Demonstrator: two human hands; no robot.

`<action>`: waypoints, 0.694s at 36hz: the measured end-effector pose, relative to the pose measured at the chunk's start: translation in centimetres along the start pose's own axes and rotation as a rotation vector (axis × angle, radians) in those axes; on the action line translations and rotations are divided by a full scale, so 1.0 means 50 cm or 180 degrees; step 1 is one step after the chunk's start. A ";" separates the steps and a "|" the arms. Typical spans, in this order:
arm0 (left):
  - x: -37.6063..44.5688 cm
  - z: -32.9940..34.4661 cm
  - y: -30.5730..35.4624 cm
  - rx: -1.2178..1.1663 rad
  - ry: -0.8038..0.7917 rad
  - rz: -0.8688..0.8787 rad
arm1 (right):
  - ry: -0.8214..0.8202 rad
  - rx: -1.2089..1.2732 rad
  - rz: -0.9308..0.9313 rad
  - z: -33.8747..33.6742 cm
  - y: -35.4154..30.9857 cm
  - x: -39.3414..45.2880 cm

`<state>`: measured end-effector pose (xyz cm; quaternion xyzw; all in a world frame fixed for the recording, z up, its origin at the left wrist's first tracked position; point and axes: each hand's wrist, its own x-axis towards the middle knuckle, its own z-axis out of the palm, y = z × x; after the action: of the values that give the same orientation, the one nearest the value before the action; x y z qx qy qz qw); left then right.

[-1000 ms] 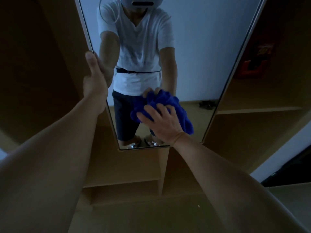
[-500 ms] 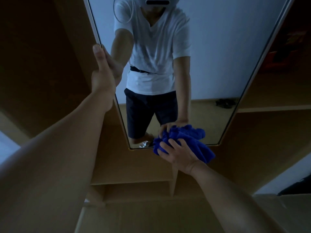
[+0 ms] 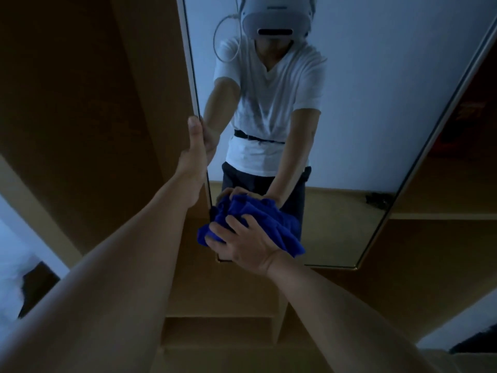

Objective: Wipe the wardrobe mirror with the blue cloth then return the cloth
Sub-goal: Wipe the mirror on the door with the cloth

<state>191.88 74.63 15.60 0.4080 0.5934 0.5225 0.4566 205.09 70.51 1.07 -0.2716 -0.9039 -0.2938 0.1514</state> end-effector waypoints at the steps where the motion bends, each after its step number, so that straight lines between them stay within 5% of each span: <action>1: -0.005 -0.002 0.004 -0.0015 0.0022 -0.0031 | 0.0042 -0.0033 -0.0008 -0.013 0.010 0.008; 7: -0.036 -0.017 0.025 -0.0057 -0.0163 -0.0461 | 0.0322 -0.0288 0.0081 -0.126 0.084 0.069; 15: -0.069 -0.025 0.049 -0.0188 -0.0428 -0.0242 | 0.0618 -0.0302 0.0475 -0.235 0.133 0.103; 22: -0.125 -0.024 0.076 -0.0657 -0.0483 -0.0206 | 0.0315 0.0117 0.0930 -0.311 0.119 0.103; 25: -0.151 -0.023 0.093 -0.0625 -0.0077 -0.0341 | 0.0203 0.0415 0.1136 -0.353 0.115 0.107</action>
<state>192.70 67.65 21.15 0.3353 0.5547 0.5480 0.5288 206.12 65.74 19.75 -0.4077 -0.8532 -0.2116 0.2470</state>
